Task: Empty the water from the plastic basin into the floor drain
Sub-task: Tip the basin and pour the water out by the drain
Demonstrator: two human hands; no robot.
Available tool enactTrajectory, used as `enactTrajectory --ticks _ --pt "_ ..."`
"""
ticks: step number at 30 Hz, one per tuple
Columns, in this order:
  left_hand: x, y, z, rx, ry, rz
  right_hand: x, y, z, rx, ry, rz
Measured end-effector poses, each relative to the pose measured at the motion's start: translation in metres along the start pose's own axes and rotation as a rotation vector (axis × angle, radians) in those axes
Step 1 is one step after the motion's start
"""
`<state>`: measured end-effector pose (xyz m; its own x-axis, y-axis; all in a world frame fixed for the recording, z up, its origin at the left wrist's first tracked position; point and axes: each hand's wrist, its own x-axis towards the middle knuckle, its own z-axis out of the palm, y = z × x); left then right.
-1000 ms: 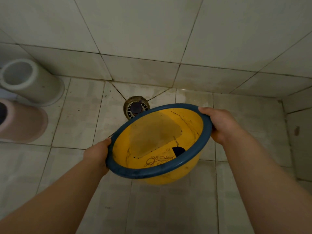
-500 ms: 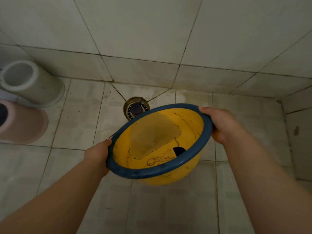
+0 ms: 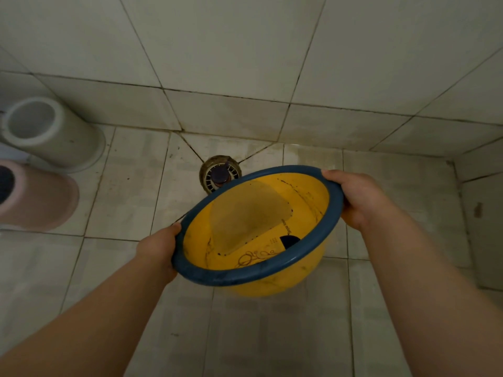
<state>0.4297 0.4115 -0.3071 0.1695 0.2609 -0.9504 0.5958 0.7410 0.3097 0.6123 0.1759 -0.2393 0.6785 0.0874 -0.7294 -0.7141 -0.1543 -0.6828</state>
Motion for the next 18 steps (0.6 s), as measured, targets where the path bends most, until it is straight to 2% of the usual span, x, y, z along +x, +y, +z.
enactTrajectory --ticks 8,14,18 --pt "-0.0031 -0.0002 -0.0006 0.005 0.042 0.025 -0.0026 -0.0023 0.0001 0.005 0.003 -0.008" --pt "-0.0092 0.0004 0.0073 0.008 -0.01 0.037 -0.0053 -0.0044 0.0001 -0.003 0.006 -0.007" --pt "-0.0045 -0.0009 0.0046 0.032 0.031 0.036 -0.0067 -0.0044 -0.0008 -0.005 0.0 -0.005"
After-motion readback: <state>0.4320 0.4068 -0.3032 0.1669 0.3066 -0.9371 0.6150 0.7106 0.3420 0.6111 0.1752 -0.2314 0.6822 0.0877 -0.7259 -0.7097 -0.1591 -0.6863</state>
